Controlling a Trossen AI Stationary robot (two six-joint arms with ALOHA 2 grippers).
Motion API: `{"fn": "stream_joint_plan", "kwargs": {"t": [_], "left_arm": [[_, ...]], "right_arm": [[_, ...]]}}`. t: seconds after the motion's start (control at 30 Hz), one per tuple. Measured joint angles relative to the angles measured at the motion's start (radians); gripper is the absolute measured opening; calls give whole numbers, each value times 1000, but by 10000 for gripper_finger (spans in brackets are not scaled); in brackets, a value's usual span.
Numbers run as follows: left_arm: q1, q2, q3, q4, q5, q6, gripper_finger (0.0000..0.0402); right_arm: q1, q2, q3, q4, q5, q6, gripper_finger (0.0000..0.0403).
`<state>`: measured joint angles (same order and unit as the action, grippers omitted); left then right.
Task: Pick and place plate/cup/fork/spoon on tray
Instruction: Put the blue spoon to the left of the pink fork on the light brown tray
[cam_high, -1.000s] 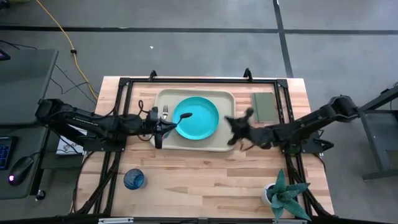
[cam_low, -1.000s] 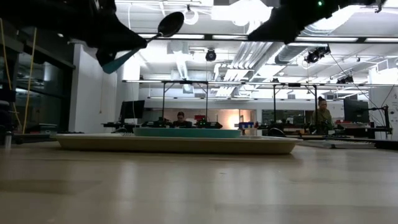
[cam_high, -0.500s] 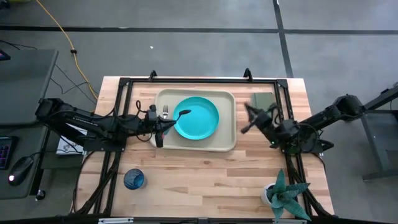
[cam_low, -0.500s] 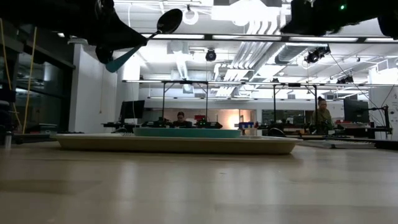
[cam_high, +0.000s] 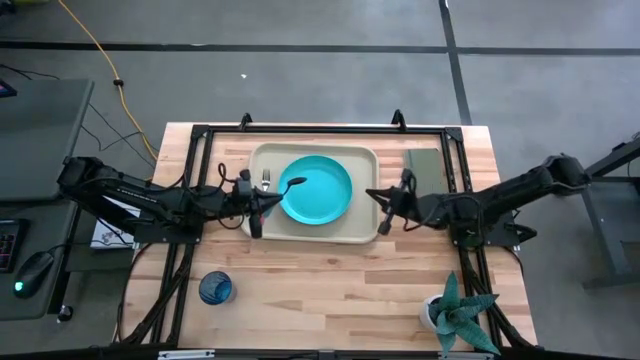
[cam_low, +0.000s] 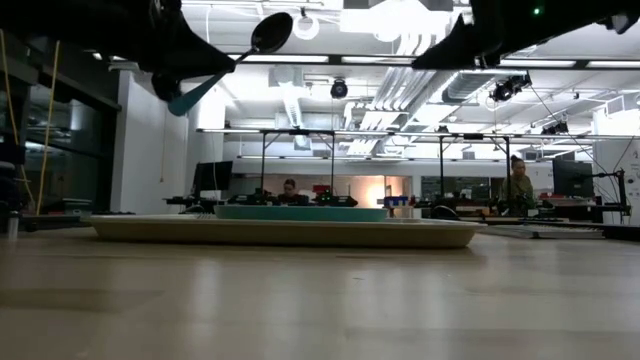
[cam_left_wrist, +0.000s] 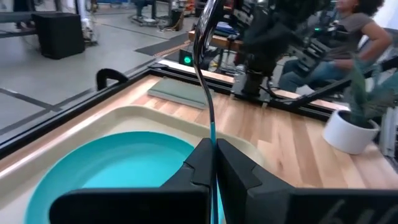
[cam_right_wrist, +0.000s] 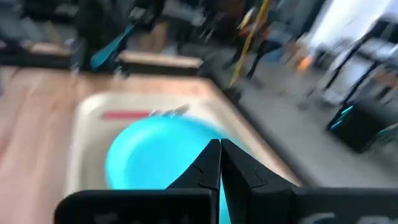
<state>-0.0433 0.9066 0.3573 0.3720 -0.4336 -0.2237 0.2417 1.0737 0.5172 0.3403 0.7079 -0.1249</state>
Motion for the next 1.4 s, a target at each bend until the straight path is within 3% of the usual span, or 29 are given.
{"fn": "stream_joint_plan", "kwargs": {"t": [0.1,0.37,0.63,0.8,1.0,1.1,1.4], "left_arm": [[0,0,0,-12,-31,-1,0],[22,0,0,-182,-131,-126,0],[158,3,-4,-435,-189,-372,0],[180,-3,-82,-427,-259,-552,0],[131,-4,-183,-368,-264,-769,0],[91,-4,-201,-391,-319,-854,0],[46,15,-201,-498,-330,-996,0]], "right_arm": [[-38,0,17,-103,-95,87,0],[-87,0,17,-121,-114,174,0],[-87,0,17,-119,-123,200,0],[-87,0,17,-119,-149,199,0],[-87,0,17,-119,-166,196,0],[-87,0,17,-119,-166,196,0],[-87,0,17,-118,-166,196,0]]}}
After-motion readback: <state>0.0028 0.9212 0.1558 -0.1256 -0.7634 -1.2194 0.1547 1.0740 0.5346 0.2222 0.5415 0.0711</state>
